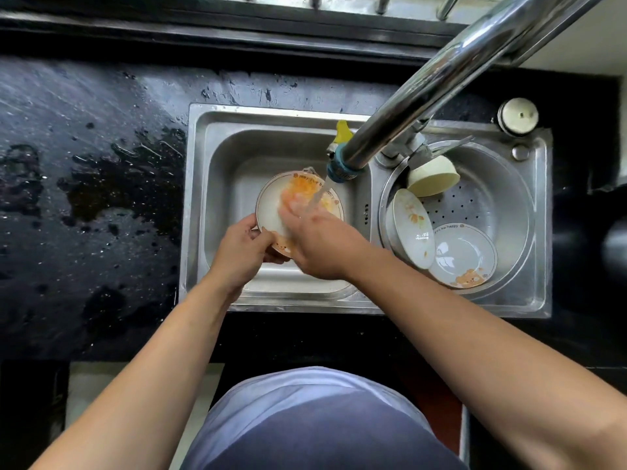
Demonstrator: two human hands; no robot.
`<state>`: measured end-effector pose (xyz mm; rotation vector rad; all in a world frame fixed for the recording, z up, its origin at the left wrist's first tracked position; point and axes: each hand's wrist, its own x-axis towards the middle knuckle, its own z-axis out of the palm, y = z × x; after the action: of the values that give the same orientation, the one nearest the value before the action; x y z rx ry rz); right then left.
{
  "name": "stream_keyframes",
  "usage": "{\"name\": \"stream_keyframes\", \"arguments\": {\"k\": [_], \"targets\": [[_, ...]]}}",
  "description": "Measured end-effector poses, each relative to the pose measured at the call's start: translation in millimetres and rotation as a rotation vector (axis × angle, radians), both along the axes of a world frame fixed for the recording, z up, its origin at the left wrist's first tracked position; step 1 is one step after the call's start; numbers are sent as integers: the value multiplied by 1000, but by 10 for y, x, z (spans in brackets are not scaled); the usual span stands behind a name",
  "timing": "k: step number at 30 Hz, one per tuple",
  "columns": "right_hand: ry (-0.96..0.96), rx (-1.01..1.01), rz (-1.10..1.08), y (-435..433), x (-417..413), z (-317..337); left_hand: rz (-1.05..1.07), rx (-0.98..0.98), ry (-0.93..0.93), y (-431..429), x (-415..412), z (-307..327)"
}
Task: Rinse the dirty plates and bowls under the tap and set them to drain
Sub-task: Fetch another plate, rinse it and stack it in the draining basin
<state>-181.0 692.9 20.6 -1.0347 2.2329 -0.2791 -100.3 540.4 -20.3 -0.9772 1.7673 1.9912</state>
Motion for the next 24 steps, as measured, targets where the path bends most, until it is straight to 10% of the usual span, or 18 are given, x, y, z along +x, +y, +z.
{"name": "stream_keyframes", "arguments": {"k": [17, 24], "targets": [[-118, 219, -170, 161, 18, -246, 58, -58, -92, 13, -5, -160], [-286, 2, -114, 111, 184, -235, 65, -57, -72, 8, -102, -199]]}}
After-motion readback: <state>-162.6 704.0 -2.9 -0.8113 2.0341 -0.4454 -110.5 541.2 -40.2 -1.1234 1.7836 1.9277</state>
